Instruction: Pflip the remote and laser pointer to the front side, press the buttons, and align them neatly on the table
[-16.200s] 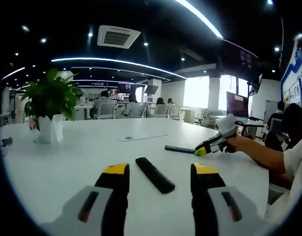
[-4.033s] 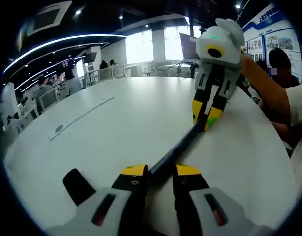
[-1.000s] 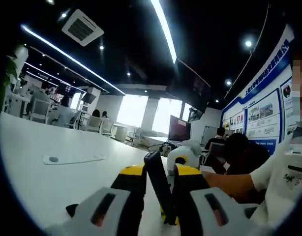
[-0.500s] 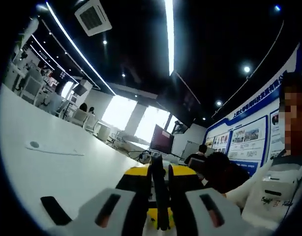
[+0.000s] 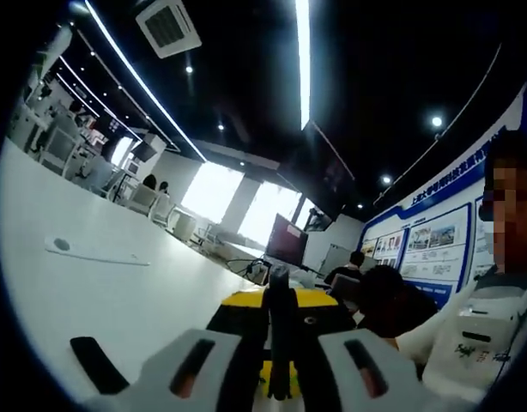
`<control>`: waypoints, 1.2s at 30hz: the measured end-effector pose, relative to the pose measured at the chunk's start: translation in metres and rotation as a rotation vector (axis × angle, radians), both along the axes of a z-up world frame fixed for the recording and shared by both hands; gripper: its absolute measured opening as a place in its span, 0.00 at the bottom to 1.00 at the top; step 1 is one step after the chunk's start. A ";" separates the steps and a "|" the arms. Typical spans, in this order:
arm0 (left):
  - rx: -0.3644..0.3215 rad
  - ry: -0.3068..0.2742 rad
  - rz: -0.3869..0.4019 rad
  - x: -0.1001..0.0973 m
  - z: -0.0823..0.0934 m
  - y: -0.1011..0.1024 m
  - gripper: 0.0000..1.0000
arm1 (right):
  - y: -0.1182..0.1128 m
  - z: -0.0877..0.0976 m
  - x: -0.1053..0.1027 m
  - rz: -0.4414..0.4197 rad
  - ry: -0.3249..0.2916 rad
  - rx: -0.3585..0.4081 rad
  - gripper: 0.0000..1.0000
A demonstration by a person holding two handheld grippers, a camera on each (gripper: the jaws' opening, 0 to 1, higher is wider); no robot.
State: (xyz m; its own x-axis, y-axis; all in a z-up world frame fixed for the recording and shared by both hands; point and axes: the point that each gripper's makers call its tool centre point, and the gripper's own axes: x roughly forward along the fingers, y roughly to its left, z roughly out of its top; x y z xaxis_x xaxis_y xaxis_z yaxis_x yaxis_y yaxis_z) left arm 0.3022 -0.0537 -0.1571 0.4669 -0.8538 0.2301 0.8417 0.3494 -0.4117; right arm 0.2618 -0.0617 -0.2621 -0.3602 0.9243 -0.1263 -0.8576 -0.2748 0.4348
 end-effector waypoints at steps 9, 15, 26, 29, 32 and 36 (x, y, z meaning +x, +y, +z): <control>-0.036 0.016 -0.004 0.004 0.002 0.004 0.12 | -0.001 0.003 -0.001 0.004 0.019 0.020 0.13; -0.037 0.030 0.006 0.007 -0.001 0.007 0.12 | 0.000 0.002 0.000 -0.003 0.019 0.021 0.13; -0.033 0.046 -0.001 0.008 -0.002 0.007 0.10 | 0.002 0.001 -0.004 0.002 -0.004 0.015 0.12; -0.047 0.029 -0.011 0.007 0.001 0.004 0.11 | 0.001 0.002 -0.004 0.008 0.009 0.019 0.13; -0.019 -0.005 -0.014 0.005 0.001 -0.002 0.12 | 0.002 0.001 -0.003 0.004 0.007 0.012 0.13; -0.010 0.031 0.012 0.010 -0.004 0.000 0.12 | 0.003 0.003 -0.001 -0.004 0.015 0.024 0.12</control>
